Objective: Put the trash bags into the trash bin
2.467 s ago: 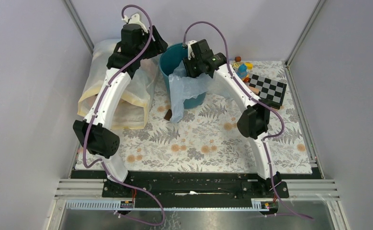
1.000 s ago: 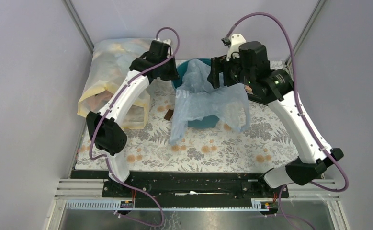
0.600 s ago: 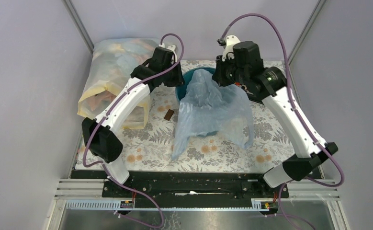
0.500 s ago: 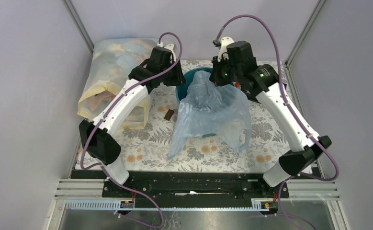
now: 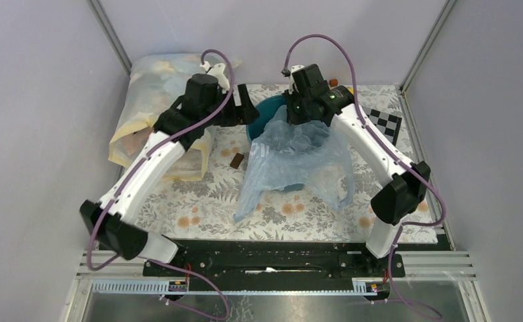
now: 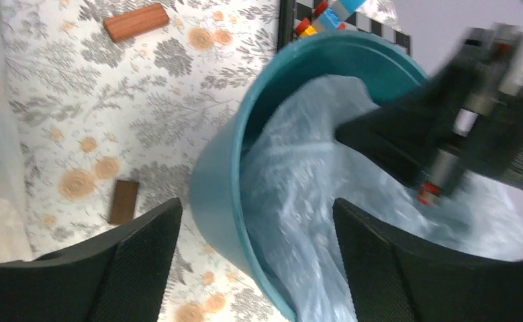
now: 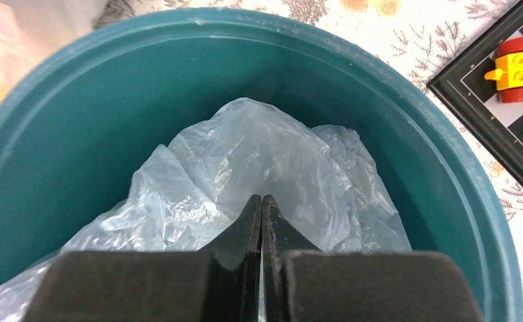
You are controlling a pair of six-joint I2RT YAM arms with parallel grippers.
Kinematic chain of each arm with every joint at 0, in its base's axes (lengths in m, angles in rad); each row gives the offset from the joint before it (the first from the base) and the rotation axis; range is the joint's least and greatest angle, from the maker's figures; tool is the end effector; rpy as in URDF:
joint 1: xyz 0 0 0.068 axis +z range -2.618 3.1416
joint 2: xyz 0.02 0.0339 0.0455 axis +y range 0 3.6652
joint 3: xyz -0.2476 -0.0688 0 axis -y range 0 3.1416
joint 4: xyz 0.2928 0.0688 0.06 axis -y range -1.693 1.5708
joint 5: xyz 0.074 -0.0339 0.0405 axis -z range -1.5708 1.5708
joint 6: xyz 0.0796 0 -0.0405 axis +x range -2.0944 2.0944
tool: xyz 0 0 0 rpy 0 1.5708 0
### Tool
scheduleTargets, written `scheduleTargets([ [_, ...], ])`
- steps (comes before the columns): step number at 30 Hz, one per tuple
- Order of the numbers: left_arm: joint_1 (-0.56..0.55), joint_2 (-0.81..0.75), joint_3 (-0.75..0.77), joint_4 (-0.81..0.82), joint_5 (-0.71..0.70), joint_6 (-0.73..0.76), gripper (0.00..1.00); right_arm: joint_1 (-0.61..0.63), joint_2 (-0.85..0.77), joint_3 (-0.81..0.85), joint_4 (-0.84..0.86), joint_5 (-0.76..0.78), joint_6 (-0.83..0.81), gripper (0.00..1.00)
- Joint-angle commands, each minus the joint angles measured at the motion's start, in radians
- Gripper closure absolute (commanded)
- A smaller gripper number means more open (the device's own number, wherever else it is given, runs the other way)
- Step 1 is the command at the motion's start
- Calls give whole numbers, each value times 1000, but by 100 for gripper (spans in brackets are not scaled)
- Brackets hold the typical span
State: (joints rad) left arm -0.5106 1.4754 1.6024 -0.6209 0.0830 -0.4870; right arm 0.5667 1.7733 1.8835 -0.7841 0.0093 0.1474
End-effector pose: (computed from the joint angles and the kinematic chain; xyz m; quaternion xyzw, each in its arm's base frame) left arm 0.3582 -0.2082 0.3839 0.0314 0.8575 -0.2764 0.4329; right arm 0.4005 0.2540 0.3520 -0.1856 0.8818 0.1476 0.4077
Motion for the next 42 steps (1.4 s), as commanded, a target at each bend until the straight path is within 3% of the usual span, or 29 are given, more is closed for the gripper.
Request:
scheduleTargets([
  [1, -6, -171, -98, 63, 80, 30, 6, 3, 61, -22, 0, 48, 4, 100],
  [3, -6, -235, -168, 63, 128, 38, 1, 12, 89, -40, 0, 62, 3, 100],
  [14, -30, -537, -452, 144, 432, 27, 1, 24, 120, -150, 70, 128, 19, 100],
  [24, -118, -730, -625, 144, 382, 67, 2, 32, 117, -150, 77, 123, 37, 100],
  [32, -144, -808, -710, 102, 402, 62, 22, 33, 102, -148, 77, 121, 42, 100],
  [37, -146, -808, -745, 85, 458, 45, 26, 36, 93, -139, 77, 116, 47, 100],
  [42, -147, -787, -764, 78, 466, 47, 47, 37, 64, -133, 76, 120, 49, 100],
])
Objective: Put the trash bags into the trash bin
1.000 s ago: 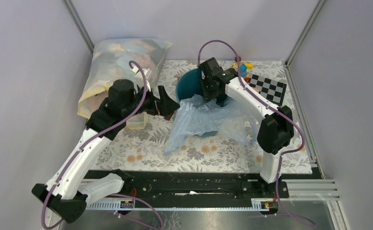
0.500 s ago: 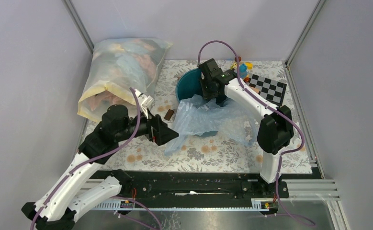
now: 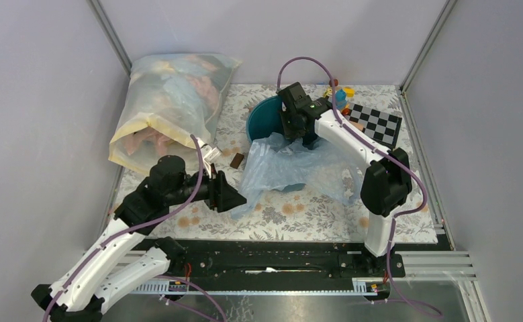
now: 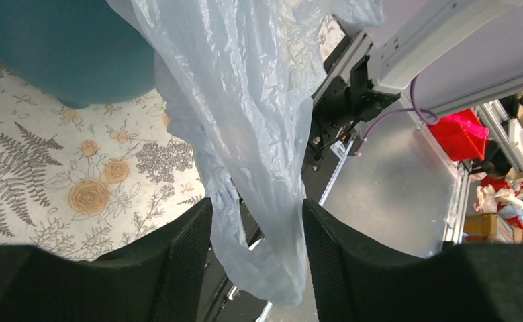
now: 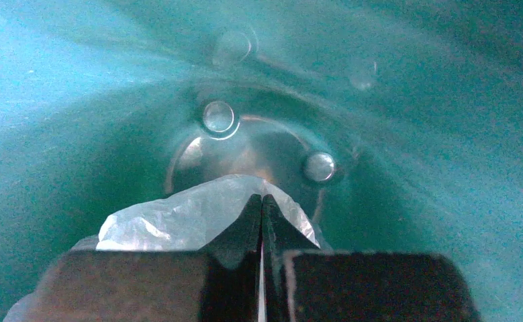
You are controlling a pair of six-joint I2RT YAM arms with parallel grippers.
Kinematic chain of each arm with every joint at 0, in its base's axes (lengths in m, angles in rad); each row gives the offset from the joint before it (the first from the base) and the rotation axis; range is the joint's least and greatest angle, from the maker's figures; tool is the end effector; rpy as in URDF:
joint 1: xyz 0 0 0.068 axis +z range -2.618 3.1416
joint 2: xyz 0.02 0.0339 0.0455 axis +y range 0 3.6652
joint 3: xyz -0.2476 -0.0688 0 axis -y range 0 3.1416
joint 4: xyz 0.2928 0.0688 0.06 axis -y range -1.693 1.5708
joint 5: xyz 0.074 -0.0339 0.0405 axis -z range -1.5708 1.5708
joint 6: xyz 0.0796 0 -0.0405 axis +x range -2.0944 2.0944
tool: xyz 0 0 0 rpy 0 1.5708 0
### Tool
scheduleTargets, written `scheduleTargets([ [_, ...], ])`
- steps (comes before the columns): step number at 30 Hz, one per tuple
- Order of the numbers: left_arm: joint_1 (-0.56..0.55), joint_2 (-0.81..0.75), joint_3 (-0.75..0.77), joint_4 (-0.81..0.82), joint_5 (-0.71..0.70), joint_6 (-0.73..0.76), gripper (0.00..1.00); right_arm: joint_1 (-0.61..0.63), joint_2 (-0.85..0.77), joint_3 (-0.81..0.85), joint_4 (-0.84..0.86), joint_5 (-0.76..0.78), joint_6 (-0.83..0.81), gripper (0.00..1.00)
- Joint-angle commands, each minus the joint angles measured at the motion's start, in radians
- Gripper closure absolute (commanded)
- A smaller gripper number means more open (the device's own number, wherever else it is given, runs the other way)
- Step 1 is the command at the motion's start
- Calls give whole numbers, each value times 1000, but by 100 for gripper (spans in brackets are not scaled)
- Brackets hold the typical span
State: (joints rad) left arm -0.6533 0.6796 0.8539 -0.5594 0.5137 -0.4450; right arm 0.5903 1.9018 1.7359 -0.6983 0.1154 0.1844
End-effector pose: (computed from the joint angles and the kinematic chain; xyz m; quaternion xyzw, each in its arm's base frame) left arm 0.1654 -0.1758 0.3251 0.2246 0.7830 -0.4618 0.3510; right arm 0.4193 0.2699 0.2421 -0.1693 0.9215 0.0804 0.3403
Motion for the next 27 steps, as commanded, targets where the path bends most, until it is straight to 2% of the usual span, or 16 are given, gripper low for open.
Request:
scheduleTargets([
  [1, -6, 9, -20, 24, 46, 5, 52, 13, -69, 22, -15, 16, 11, 100],
  [3, -6, 11, -25, 45, 72, 6, 66, 13, -76, 49, -33, 19, 6, 99],
  [7, -6, 46, 23, 53, 92, -5, 99, 13, -89, 148, -88, 21, -17, 86],
  [10, -5, 78, 83, 44, 76, -29, 100, 13, -117, 222, -114, 22, -37, 78],
  [16, -5, 163, 201, 18, 37, -108, 100, 13, -237, 265, -115, -32, -102, 49],
  [19, -5, 193, 257, 19, 8, -140, 100, 15, -339, 191, -54, -127, -151, 31],
  [22, -3, 234, 334, 13, -19, -151, 100, 17, -466, 80, 59, -231, -179, 21],
  [27, 3, 366, 512, -28, -31, -153, 100, 19, -570, -14, 162, -442, -252, 11],
])
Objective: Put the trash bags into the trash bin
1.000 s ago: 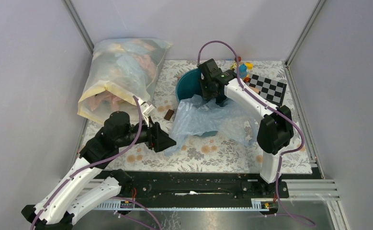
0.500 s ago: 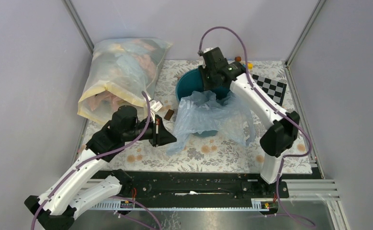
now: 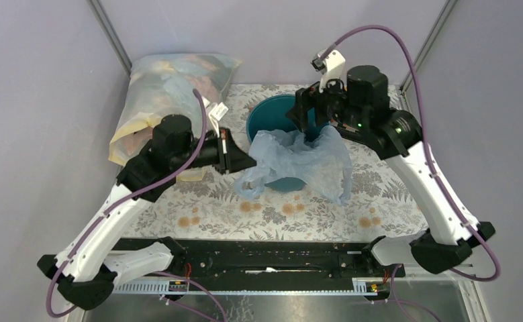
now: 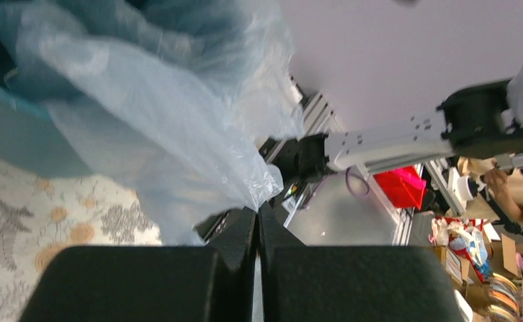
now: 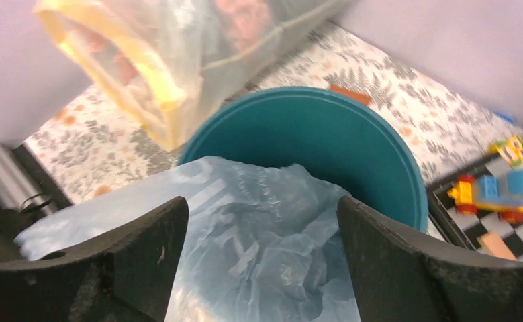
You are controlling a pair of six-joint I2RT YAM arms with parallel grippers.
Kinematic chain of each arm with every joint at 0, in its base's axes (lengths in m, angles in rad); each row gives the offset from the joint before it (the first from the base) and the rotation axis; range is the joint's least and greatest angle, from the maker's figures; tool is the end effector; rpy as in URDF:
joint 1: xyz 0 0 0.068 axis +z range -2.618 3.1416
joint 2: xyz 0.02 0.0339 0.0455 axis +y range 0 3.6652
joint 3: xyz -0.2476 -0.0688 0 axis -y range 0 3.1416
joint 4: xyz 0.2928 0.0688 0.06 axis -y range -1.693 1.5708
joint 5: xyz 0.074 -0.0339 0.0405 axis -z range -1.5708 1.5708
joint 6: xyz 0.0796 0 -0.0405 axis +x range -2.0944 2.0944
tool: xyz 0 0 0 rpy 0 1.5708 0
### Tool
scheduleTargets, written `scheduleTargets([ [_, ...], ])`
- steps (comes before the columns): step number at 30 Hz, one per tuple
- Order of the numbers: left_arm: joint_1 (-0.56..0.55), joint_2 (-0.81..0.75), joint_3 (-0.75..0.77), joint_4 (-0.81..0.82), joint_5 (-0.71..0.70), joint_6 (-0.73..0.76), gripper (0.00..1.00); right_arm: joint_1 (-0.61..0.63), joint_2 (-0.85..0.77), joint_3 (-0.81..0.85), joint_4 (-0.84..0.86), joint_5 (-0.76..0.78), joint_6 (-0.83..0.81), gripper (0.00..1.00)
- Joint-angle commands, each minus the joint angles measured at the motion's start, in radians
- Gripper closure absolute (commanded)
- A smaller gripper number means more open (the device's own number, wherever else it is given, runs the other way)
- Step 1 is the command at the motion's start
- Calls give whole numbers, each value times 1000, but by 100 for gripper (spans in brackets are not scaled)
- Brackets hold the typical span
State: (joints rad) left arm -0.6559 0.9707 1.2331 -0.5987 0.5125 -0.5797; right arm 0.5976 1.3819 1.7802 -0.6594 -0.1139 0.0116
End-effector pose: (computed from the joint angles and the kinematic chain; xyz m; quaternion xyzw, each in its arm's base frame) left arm 0.2003 -0.2034 0.4044 0.1766 0.7827 -0.4928 0.3367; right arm 0.2991 0.2145 0.4860 -0.2619 0.7481 0.2254 0.5665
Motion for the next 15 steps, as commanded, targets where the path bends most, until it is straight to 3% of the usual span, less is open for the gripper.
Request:
scheduleTargets([
  [1, 11, 101, 170, 6, -27, -19, 100, 16, -63, -75, 135, -249, -94, 9],
  [7, 129, 223, 322, 41, 82, -64, 100, 44, -143, -193, 186, -307, -169, 1],
  [15, 261, 299, 322, 186, 259, -173, 100, 78, -178, -251, 202, -302, -206, 0],
])
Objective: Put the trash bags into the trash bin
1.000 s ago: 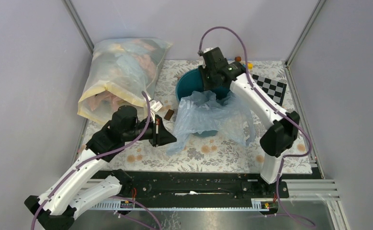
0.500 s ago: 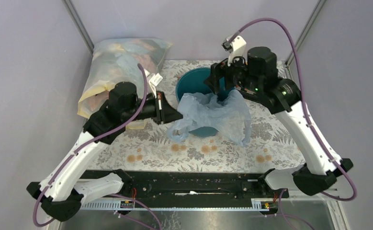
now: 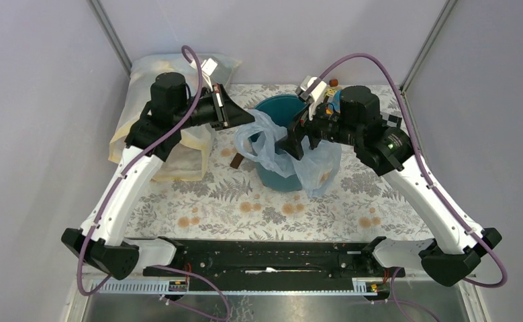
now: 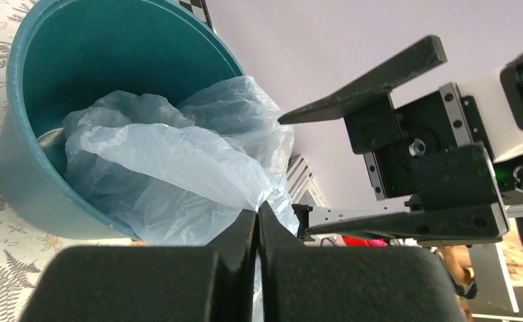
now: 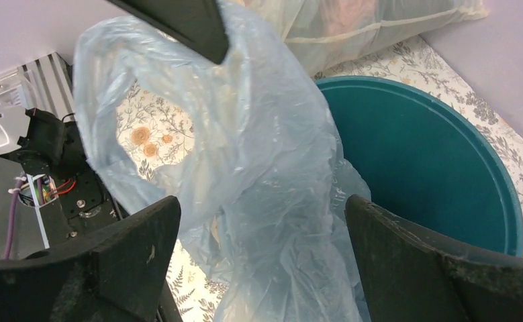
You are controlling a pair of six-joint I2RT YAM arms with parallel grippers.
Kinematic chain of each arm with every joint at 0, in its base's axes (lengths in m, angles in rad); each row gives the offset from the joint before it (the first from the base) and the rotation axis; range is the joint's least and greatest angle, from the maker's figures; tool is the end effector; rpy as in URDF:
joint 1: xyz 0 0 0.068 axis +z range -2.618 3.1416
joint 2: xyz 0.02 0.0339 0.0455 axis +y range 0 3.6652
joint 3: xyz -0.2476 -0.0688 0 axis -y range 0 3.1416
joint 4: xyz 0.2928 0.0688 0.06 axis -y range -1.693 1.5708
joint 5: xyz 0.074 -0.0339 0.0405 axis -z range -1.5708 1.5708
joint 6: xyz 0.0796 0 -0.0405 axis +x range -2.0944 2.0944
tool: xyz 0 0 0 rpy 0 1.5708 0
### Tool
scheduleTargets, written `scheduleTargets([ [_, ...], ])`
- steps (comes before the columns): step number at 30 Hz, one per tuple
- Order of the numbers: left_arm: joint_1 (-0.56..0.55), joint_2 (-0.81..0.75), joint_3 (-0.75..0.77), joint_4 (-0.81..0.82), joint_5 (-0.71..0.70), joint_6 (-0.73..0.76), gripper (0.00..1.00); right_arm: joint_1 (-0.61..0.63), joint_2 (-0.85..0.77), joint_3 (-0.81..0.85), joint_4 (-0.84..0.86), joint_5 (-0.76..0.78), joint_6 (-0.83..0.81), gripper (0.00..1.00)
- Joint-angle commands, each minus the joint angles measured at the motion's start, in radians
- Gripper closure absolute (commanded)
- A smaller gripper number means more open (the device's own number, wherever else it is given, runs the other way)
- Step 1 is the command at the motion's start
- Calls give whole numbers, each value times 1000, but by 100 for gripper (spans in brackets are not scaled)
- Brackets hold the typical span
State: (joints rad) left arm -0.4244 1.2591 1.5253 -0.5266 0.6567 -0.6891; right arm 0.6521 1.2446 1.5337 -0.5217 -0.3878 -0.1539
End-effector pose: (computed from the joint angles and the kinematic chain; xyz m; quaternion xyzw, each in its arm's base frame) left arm 0.2927 -0.1856 0.4488 0.0957 0.7699 -0.5219 0.3545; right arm 0.2583 0.2351 0.4550 -0.4118 0.6611 0.2965 0.5526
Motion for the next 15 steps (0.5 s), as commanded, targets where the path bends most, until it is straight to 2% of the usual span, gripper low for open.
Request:
scheduleTargets([
  [1, 36, 15, 31, 121, 122, -69, 100, 30, -38, -9, 63, -16, -42, 0],
  [5, 69, 21, 33, 146, 143, -86, 100, 79, -26, -24, 51, 101, -58, 0],
  [10, 93, 22, 30, 165, 175, -99, 100, 138, -6, -34, 42, 350, -67, 1],
  [13, 109, 19, 24, 166, 187, -96, 100, 148, -1, -45, 39, 488, -68, 6],
  [15, 115, 19, 20, 165, 191, -95, 100, 150, -3, -51, 39, 523, -61, 9],
])
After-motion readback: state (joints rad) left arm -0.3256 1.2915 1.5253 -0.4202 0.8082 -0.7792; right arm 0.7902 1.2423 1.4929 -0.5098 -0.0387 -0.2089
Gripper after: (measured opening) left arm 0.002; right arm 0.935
